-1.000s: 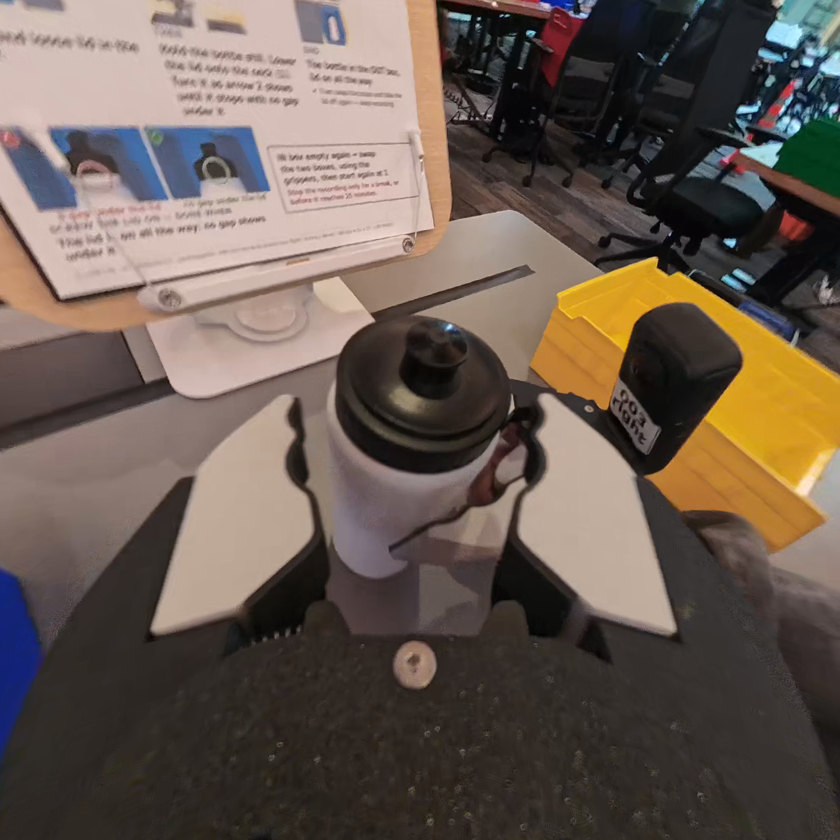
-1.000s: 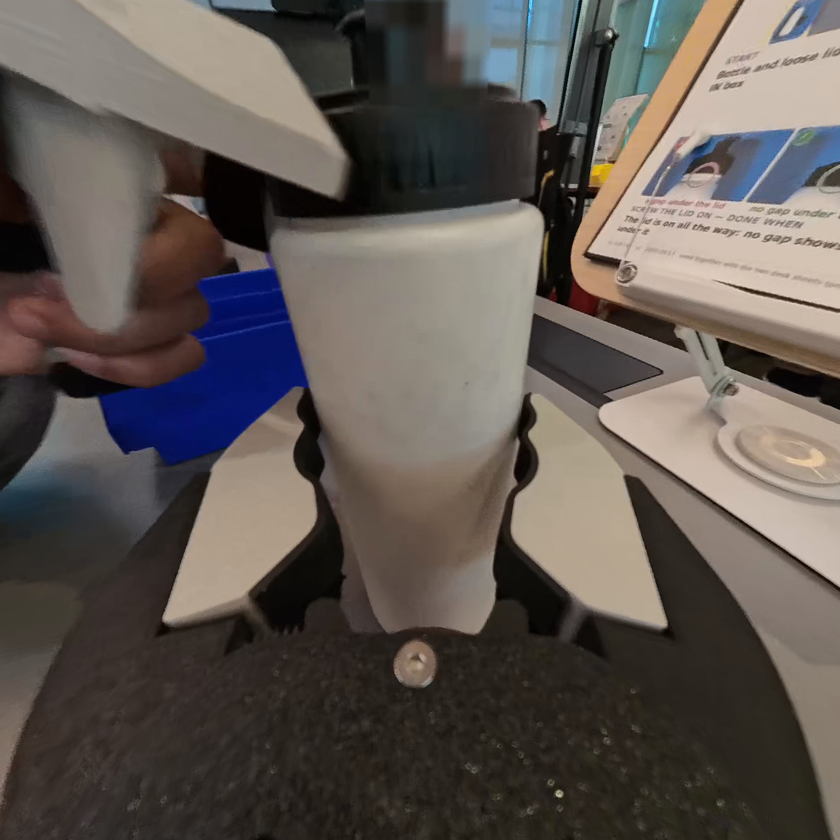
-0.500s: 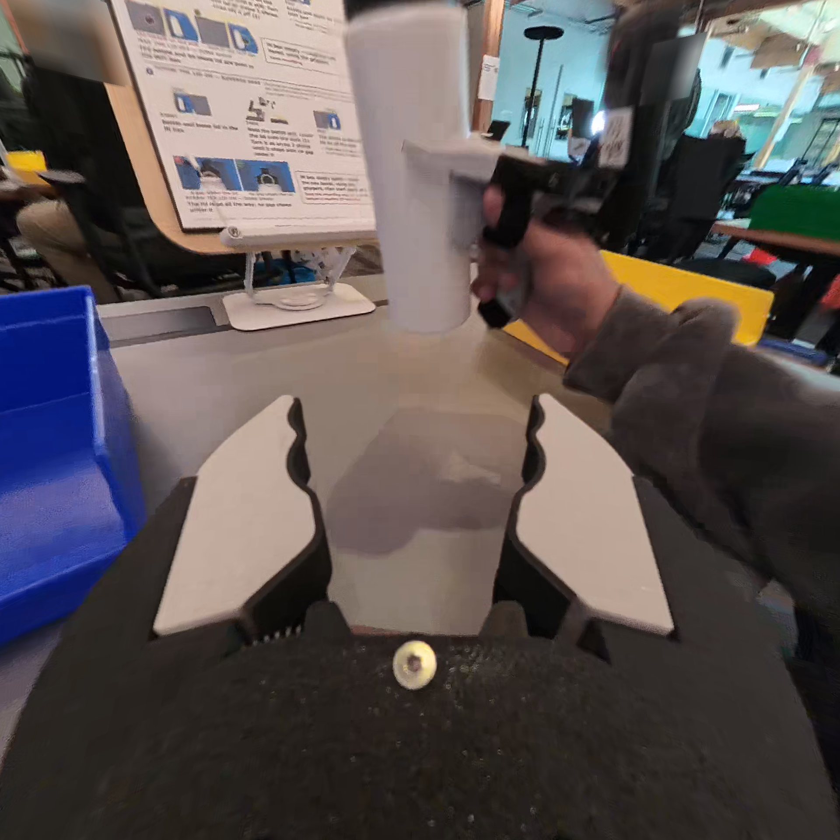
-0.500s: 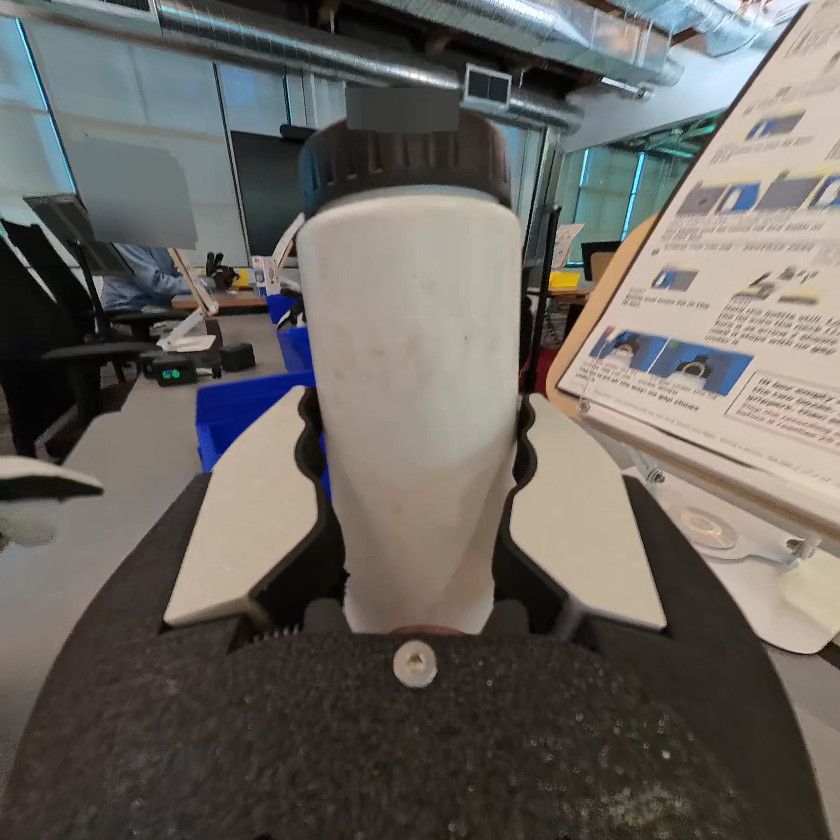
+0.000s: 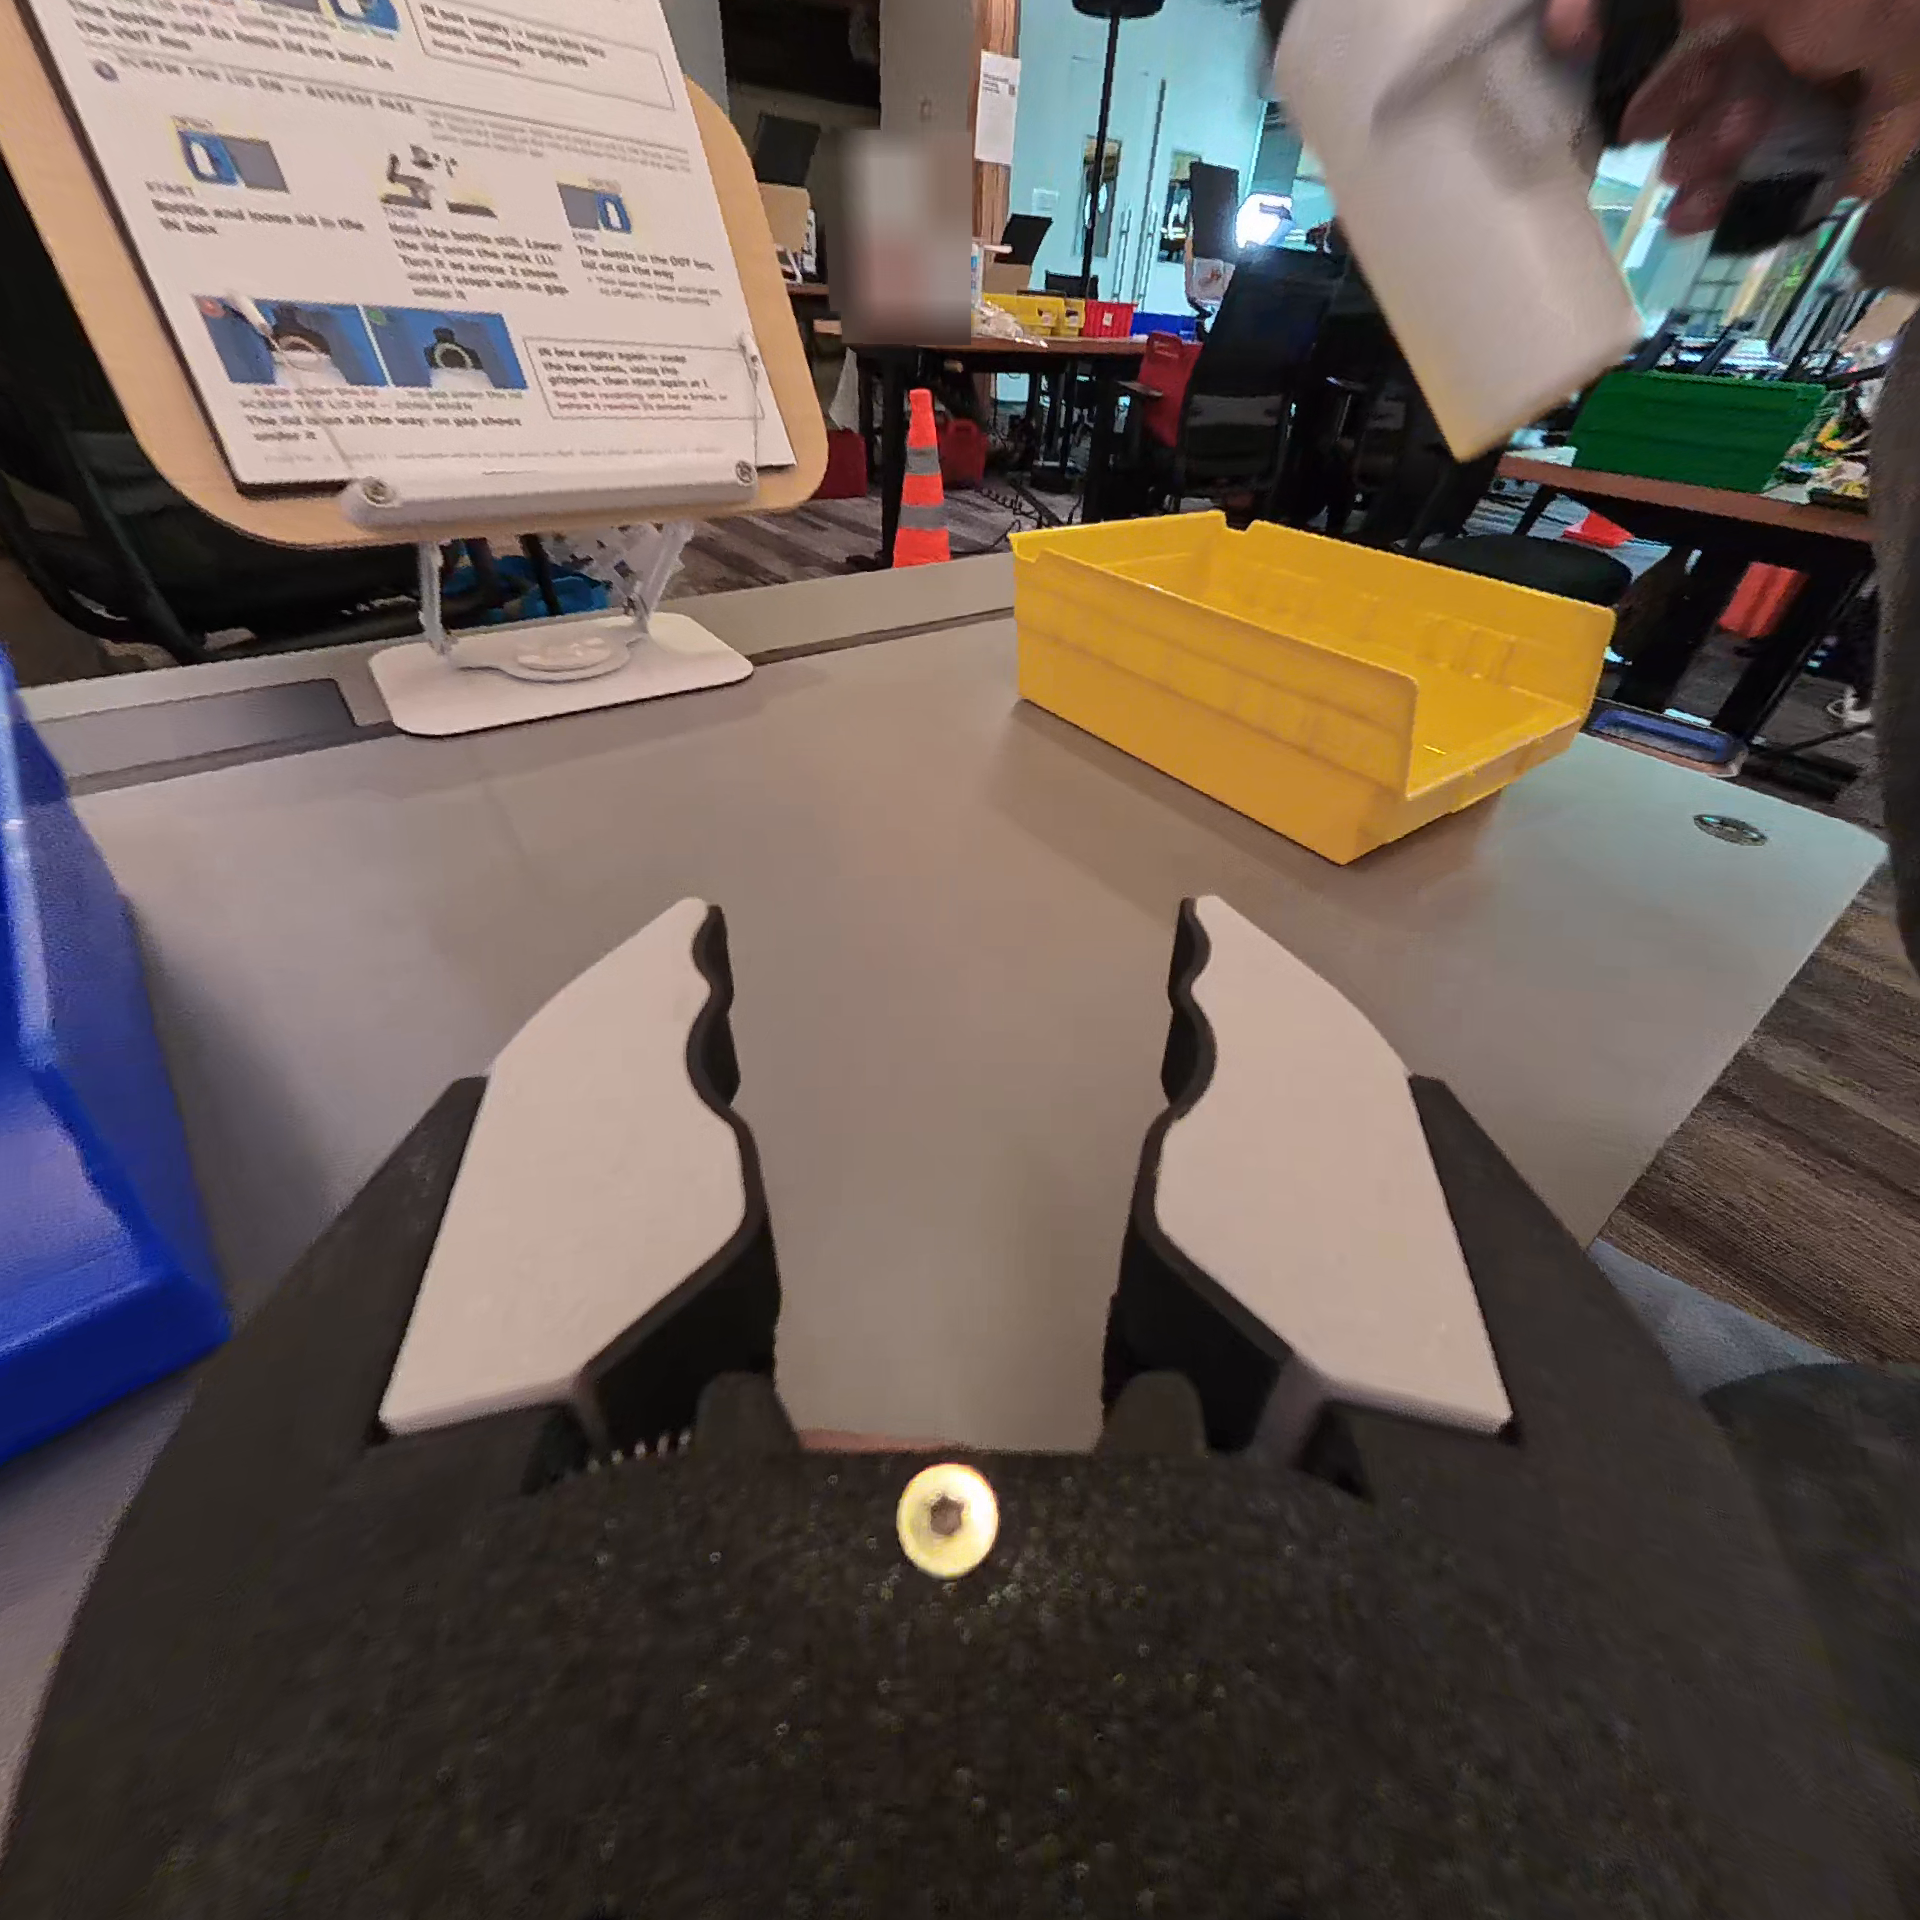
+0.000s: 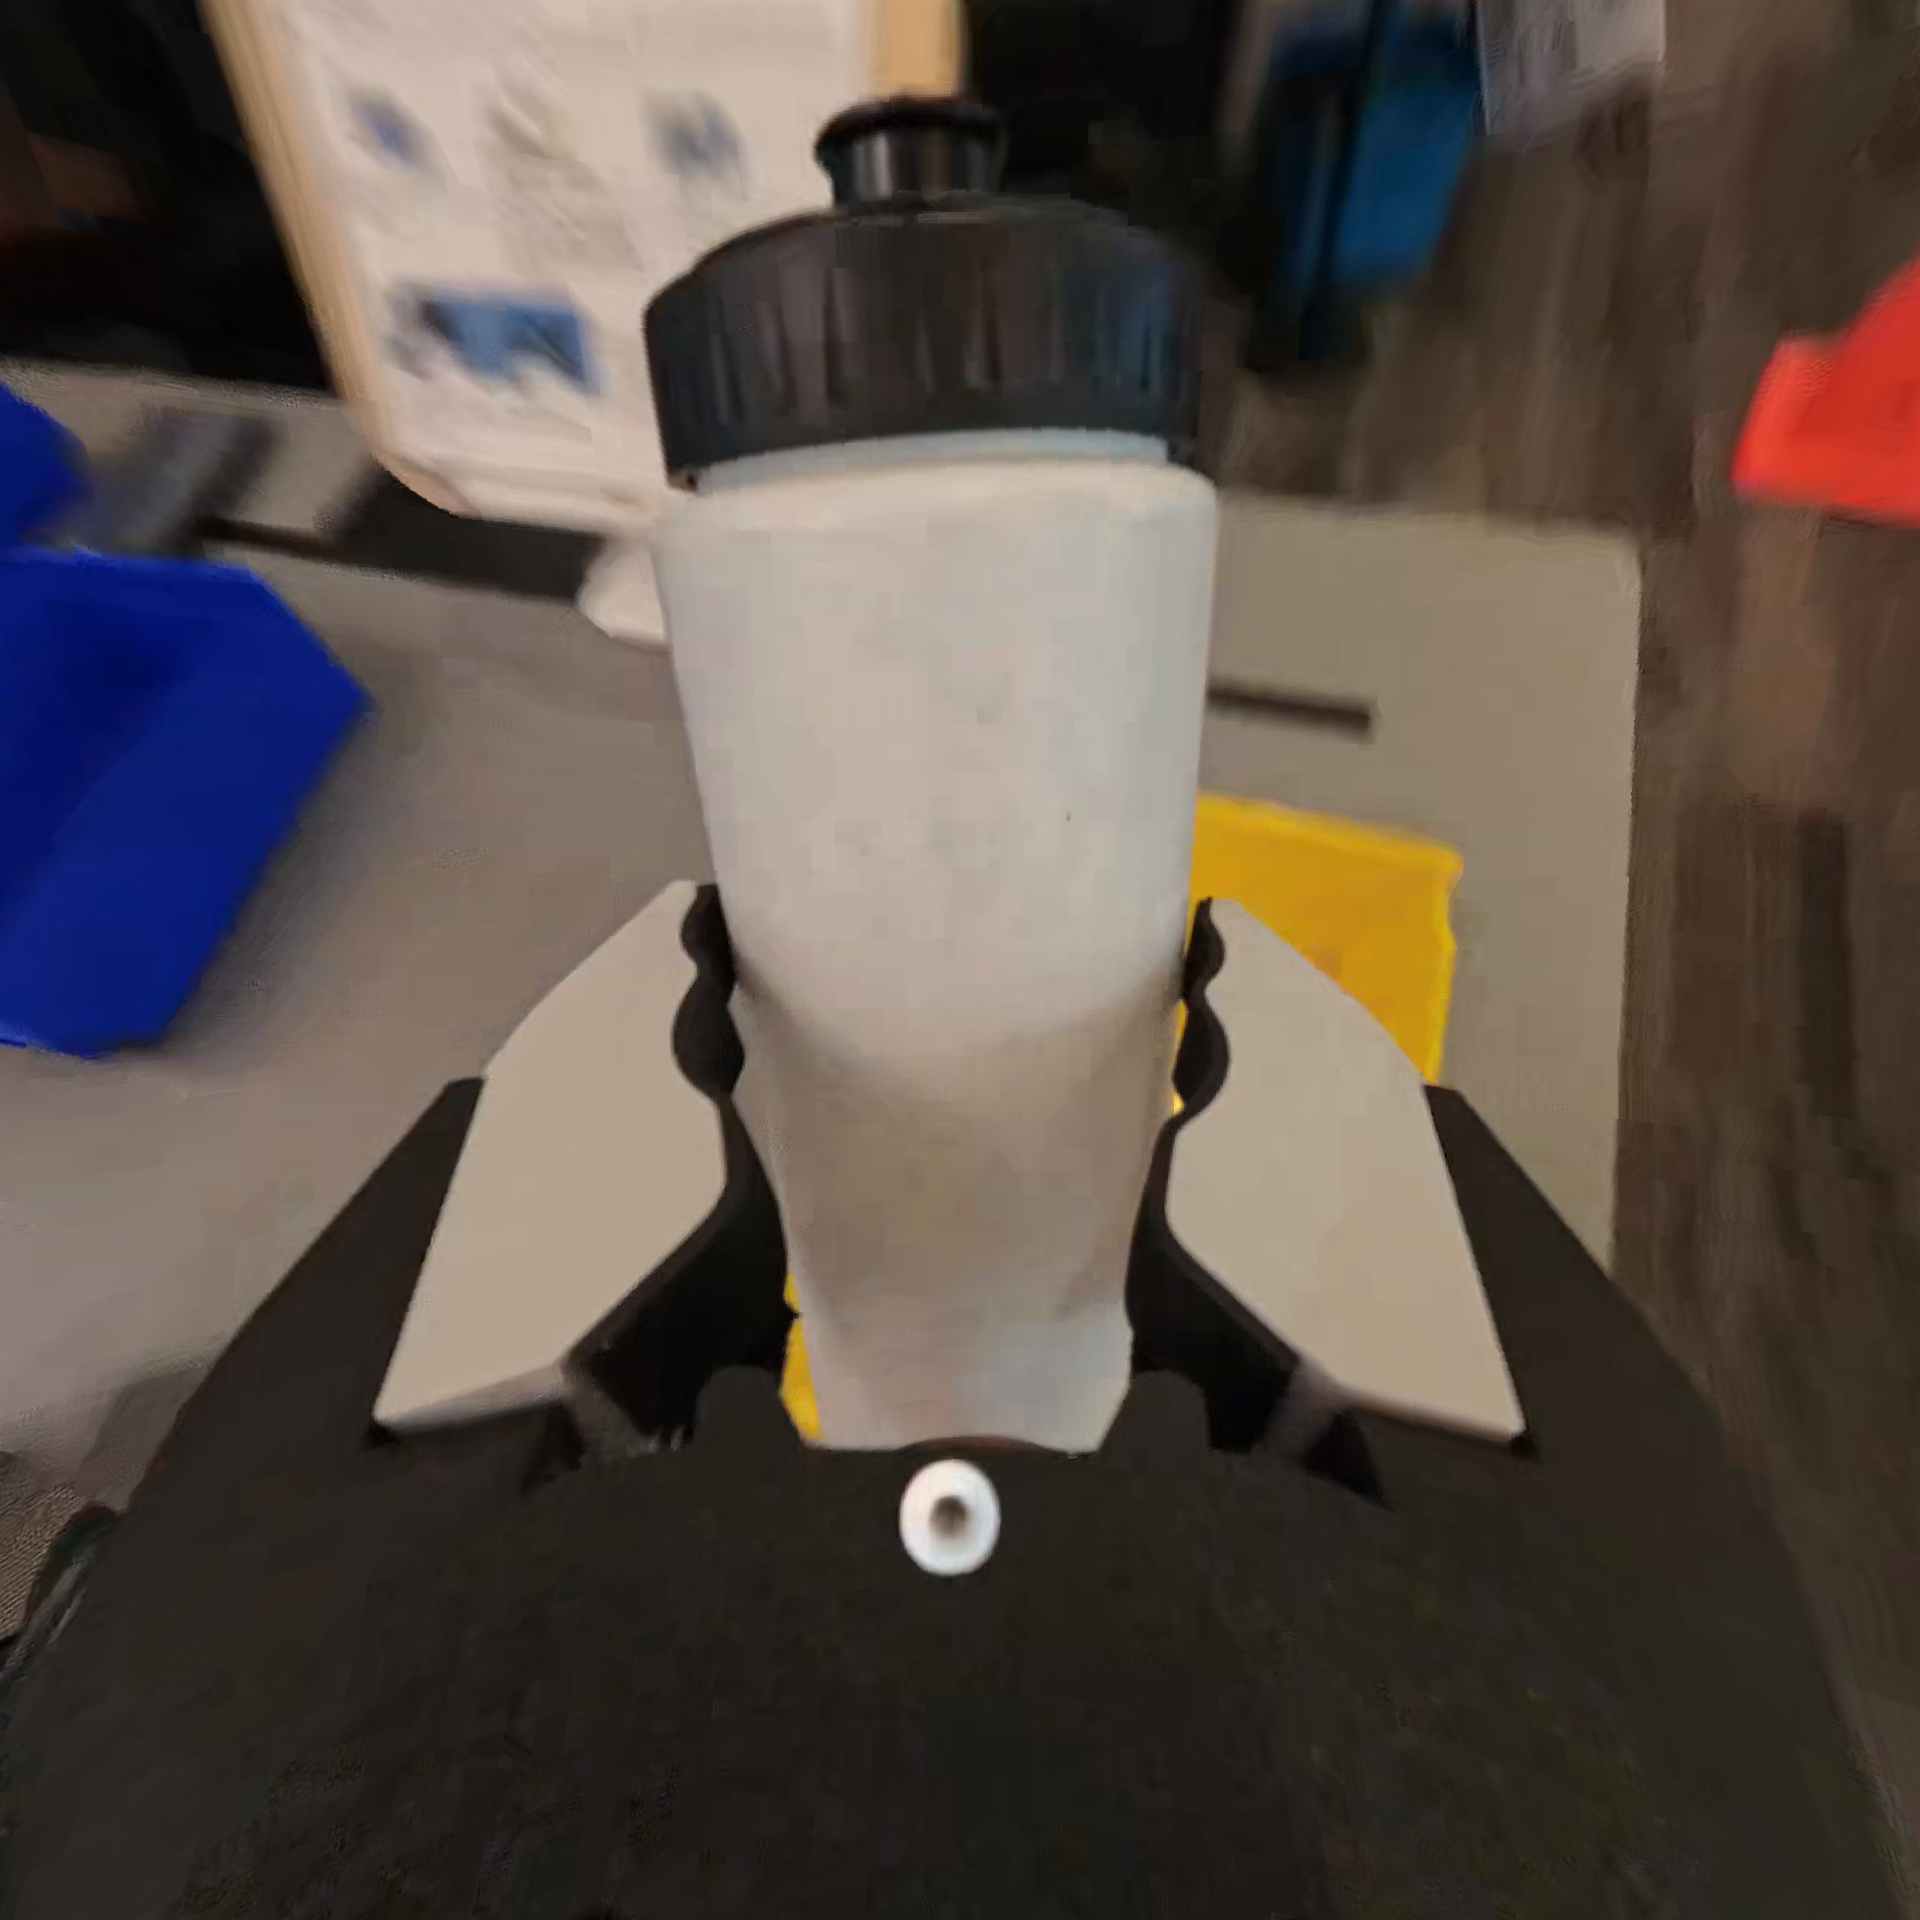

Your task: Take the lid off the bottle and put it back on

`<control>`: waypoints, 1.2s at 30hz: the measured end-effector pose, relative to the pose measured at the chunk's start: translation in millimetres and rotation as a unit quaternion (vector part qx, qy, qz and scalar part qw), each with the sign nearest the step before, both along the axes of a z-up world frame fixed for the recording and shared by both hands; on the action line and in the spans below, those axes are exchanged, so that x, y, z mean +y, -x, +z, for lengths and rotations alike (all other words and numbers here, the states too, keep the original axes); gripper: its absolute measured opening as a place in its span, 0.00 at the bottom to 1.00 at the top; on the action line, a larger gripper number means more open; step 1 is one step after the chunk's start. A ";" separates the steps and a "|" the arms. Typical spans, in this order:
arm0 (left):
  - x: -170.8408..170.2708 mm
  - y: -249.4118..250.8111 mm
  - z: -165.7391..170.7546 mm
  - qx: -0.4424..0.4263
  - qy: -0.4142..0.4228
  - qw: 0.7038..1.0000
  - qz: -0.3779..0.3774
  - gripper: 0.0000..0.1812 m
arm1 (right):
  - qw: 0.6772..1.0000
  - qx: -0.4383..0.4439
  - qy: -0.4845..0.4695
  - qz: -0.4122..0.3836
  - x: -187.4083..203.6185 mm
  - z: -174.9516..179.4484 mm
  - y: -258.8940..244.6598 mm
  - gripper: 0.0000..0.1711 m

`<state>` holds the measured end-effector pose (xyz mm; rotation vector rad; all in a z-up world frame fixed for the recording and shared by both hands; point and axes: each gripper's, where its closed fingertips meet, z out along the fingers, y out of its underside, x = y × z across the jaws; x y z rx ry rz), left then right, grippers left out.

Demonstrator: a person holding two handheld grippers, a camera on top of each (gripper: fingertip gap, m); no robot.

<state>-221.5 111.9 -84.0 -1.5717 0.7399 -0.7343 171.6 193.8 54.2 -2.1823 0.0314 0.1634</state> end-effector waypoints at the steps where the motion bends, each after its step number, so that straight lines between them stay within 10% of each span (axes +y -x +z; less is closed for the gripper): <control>1: -0.2 -2.9 -1.4 0.001 0.005 1.000 -0.005 0.44 | 0.998 0.012 0.056 -0.021 -0.6 -29.4 -18.3 0.48; 8: 0.2 -9.4 -11.0 0.010 0.035 0.999 -0.022 0.44 | 0.950 0.086 0.298 -0.031 -2.5 -182.8 -33.9 0.48; 16: 8.9 11.0 -19.6 0.022 0.071 0.997 -0.009 0.43 | 0.924 -0.024 0.379 0.029 10.6 -244.3 -24.5 0.49; 20: 18.1 28.7 -17.6 0.031 0.059 0.998 0.007 0.39 | 0.947 -0.083 0.308 0.045 20.6 -229.1 -25.3 0.71; 28: 41.0 66.3 -4.3 -0.026 0.077 0.995 0.065 0.39 | 0.995 -0.053 -0.072 0.044 -57.4 -99.6 46.9 0.53; 36: 45.3 58.2 -24.0 0.052 0.083 0.992 0.075 0.39 | 0.977 0.096 -0.185 -0.045 -166.7 -179.1 99.0 0.48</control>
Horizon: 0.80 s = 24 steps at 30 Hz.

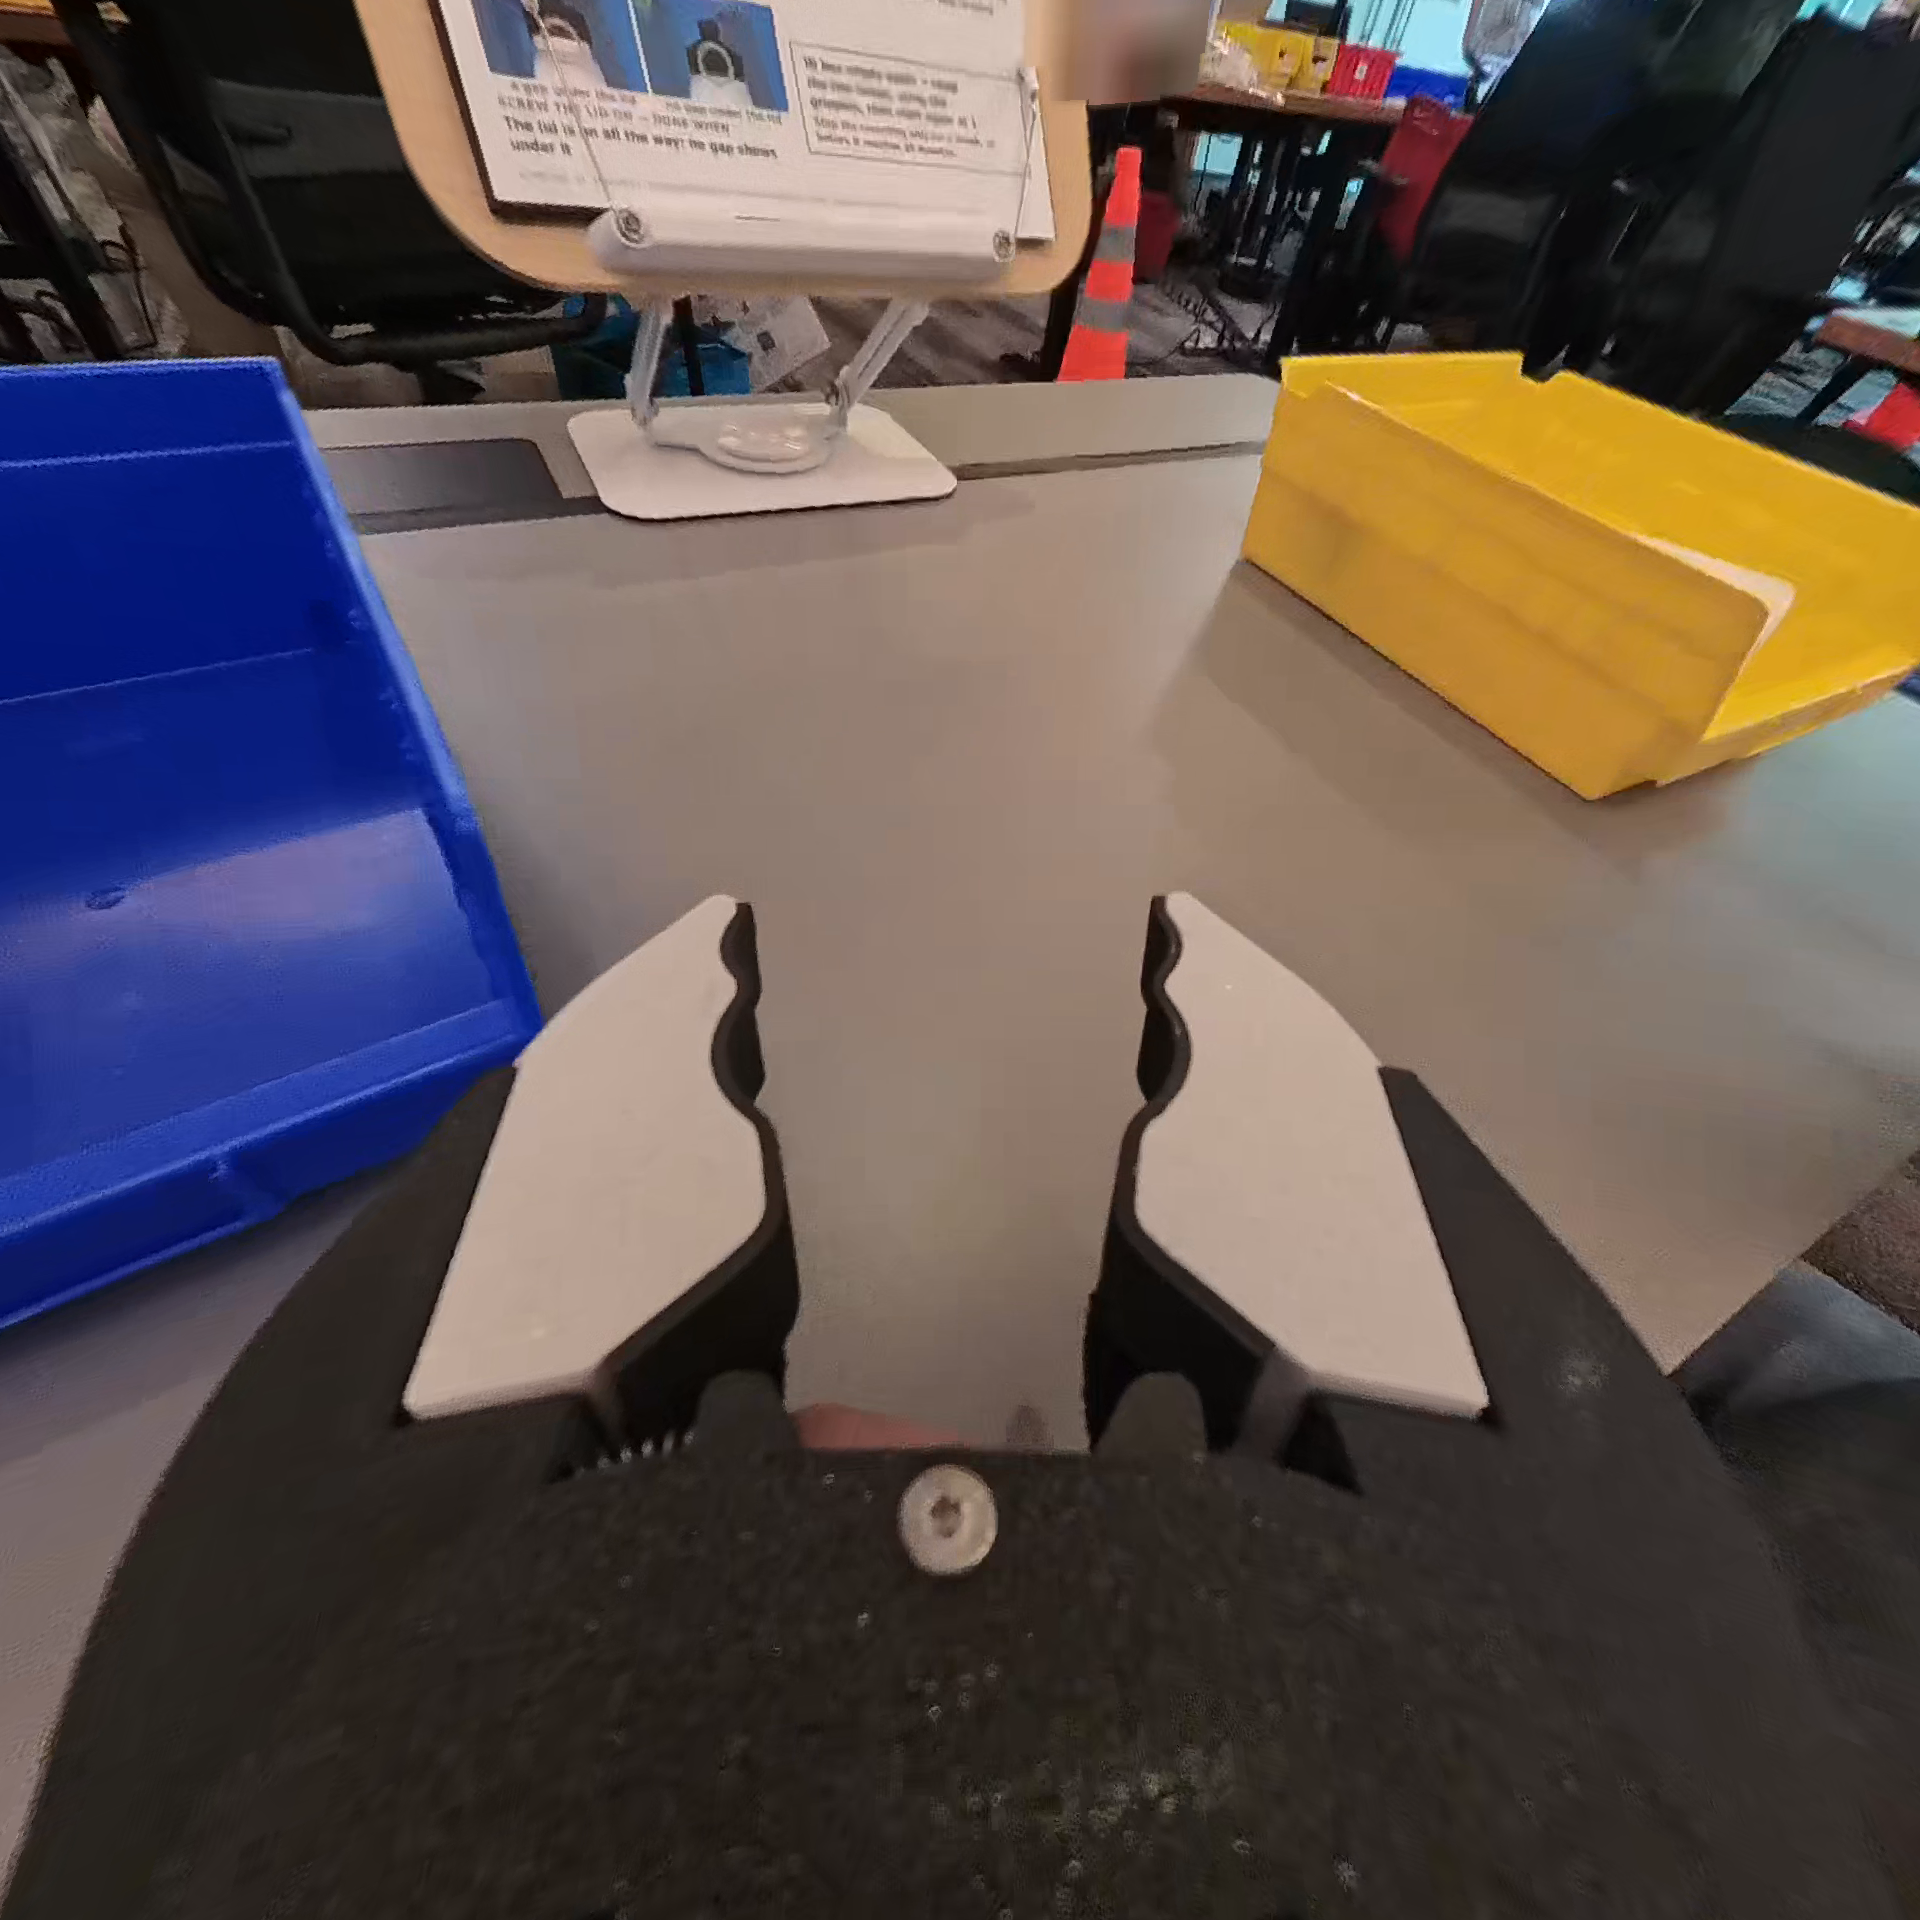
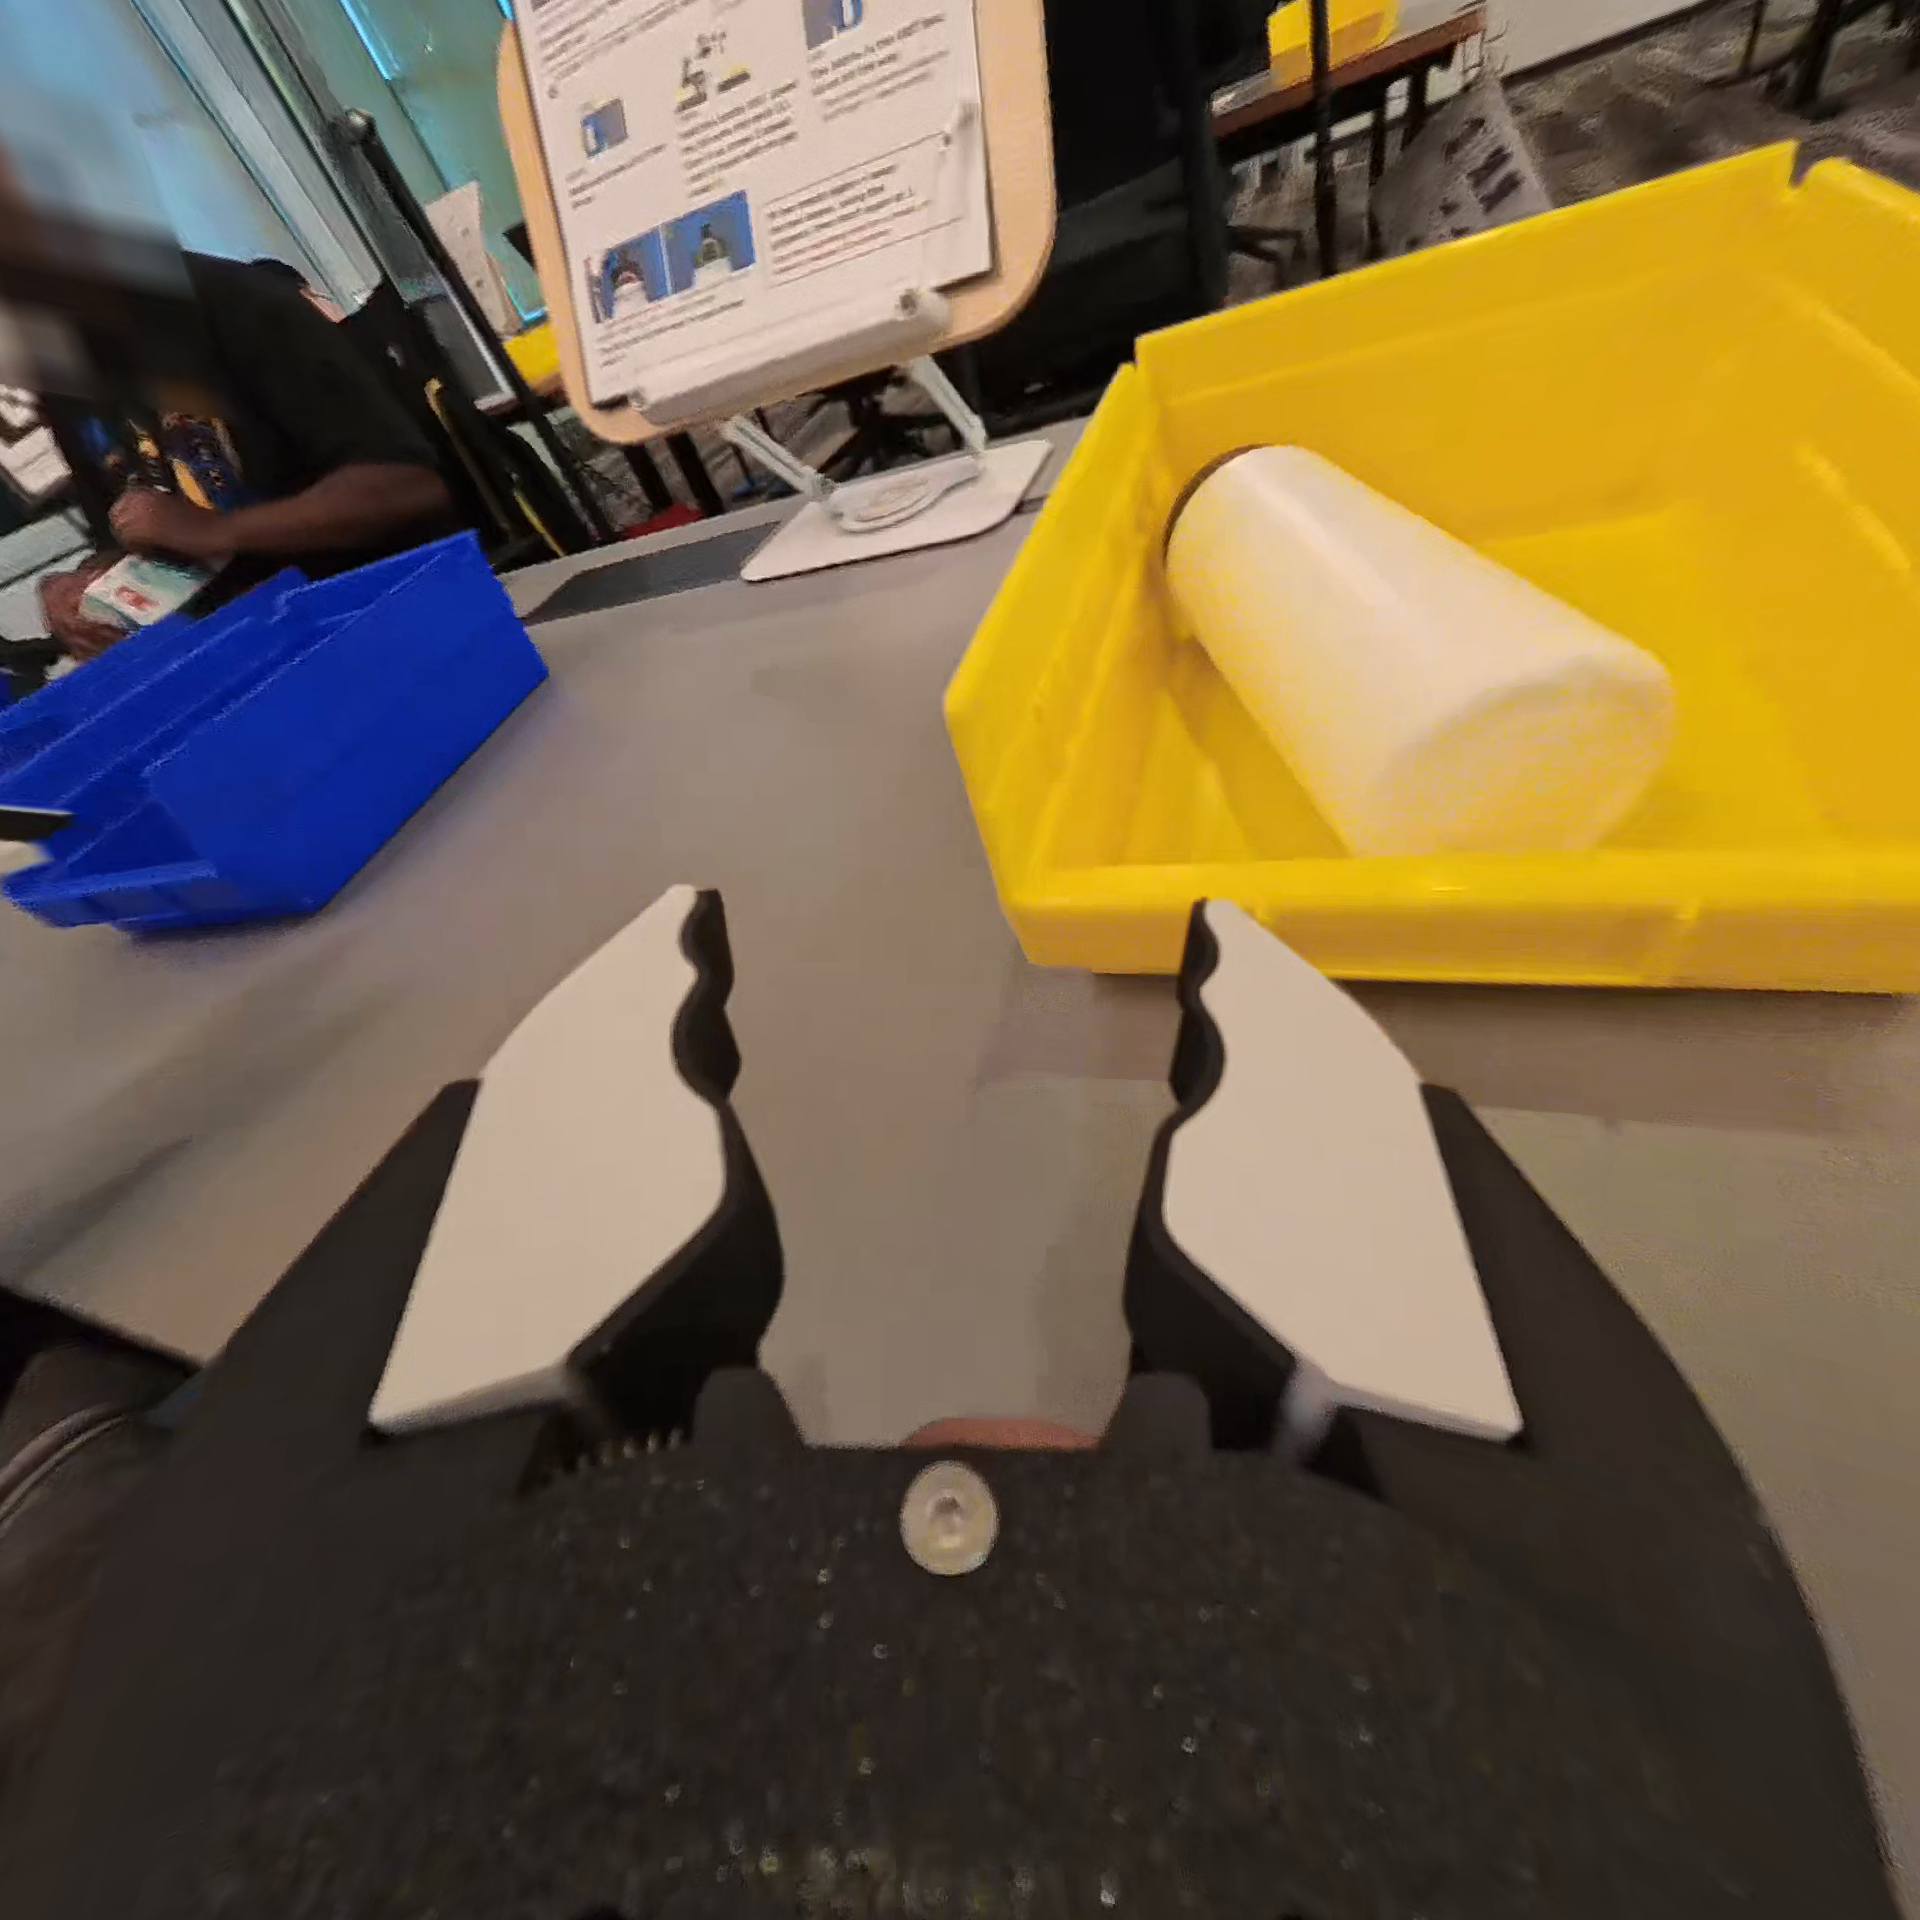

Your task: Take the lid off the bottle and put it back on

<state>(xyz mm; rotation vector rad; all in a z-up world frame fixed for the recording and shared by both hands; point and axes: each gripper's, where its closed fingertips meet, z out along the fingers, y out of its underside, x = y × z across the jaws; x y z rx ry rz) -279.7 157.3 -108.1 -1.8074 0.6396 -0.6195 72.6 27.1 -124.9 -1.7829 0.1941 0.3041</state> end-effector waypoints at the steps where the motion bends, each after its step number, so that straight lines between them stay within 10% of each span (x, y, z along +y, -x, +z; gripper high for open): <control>1: -1.4 -4.5 -0.6 -0.001 0.000 1.000 -0.007 0.39 | 1.000 -0.005 -0.005 0.008 -4.7 7.7 0.9 0.46; 6: -5.4 -17.0 -6.0 -0.004 0.019 1.000 -0.025 0.39 | 0.993 -0.110 -0.003 -0.030 -4.9 5.1 -27.8 0.43; 24: -7.5 -13.2 -12.5 -0.022 0.053 0.998 -0.026 0.38 | 0.995 -0.042 0.051 0.076 42.9 -21.4 38.5 0.55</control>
